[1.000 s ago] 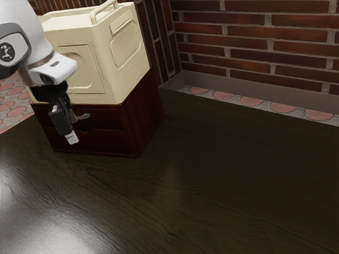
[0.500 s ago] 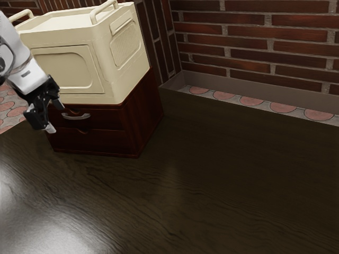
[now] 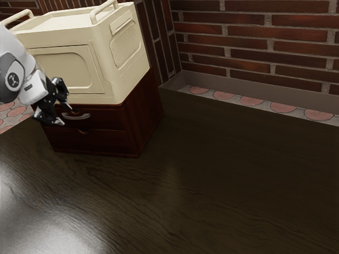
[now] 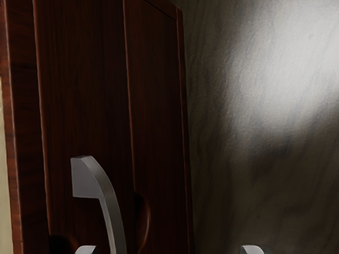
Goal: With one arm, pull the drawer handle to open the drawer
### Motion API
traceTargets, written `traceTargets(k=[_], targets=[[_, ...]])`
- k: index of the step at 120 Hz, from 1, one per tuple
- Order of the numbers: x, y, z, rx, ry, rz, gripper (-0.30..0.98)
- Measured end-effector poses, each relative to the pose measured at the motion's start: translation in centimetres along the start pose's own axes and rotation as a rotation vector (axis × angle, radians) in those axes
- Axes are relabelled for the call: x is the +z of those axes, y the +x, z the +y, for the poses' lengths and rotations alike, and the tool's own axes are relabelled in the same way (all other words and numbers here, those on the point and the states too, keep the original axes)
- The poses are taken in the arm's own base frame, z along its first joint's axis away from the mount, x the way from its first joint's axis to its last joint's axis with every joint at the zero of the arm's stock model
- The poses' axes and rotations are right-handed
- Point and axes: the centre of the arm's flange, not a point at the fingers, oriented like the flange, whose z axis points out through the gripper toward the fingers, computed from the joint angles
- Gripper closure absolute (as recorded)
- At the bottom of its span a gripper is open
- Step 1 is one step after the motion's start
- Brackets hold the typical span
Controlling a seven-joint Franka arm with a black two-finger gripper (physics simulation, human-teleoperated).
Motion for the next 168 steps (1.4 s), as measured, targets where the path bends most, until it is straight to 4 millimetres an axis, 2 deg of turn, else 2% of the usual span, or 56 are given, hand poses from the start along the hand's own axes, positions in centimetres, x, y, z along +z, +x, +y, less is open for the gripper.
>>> traceTargets(k=[58, 102, 126, 168], targets=[[2.1, -1.9, -0.4, 0.132, 0.041, 0.011, 0.44], [3.3, -0.5, -1.0, 0.204, 0.062, 0.054, 0.5], [4.1, -0.9, -1.0, 0.217, 0.062, 0.062, 0.51], [5.1, -1.4, -0.6, 0.225, 0.064, 0.079, 0.67]])
